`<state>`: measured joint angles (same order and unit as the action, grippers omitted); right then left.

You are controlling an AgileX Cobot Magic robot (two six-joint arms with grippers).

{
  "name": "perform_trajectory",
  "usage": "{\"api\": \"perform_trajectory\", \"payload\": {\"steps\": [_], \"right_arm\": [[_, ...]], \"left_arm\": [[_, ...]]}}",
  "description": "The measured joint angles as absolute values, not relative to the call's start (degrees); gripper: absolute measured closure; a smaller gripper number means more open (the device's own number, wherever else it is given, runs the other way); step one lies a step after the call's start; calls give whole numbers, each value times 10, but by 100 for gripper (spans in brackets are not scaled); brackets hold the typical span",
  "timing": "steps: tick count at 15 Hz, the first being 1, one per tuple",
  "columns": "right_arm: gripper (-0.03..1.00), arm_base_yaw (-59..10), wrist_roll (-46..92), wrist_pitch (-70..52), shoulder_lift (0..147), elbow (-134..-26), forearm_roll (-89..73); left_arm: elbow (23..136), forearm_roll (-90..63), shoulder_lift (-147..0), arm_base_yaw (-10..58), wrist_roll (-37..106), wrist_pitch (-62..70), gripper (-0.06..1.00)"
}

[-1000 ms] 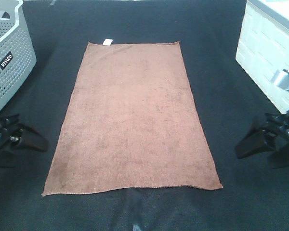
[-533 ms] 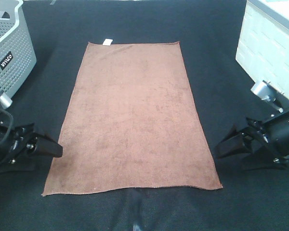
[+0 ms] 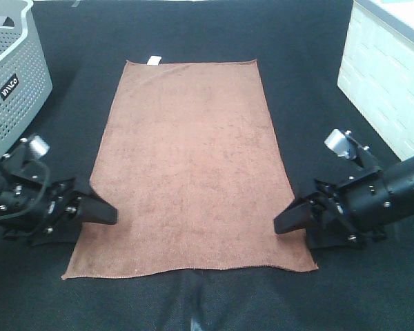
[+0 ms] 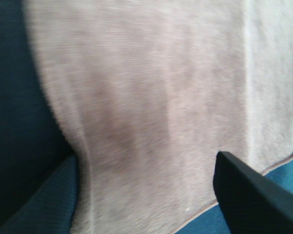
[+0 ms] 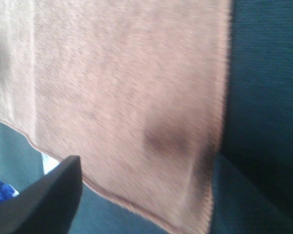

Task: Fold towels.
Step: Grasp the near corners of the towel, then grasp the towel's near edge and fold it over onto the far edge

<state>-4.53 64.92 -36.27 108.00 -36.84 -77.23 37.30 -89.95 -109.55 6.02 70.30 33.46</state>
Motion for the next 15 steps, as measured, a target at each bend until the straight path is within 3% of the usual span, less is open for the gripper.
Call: {"api": "perform_trajectory", "payload": {"steps": [3,5,7,8,11,15], "right_arm": [[37,-57,655,-358,1091,-372,-789],[54,-57,655,-345,1097,-373,-788],[81,-57,649,-324,1099,-373,-784],[96,-57,638,-323,1103,-373,-783],[97,-57,611,-323,1099,-373,-772],[97,-57,511,-323,1038,-364,-678]], "left_arm": [[379,-907,-1101,78,698,325,27],[379,-906,-1105,81,683,300,53],[379,-902,-1111,81,680,290,84],[379,-900,-1111,81,680,289,94],[378,-879,-1102,81,667,290,94],[378,-731,-1045,81,540,292,94]]}}
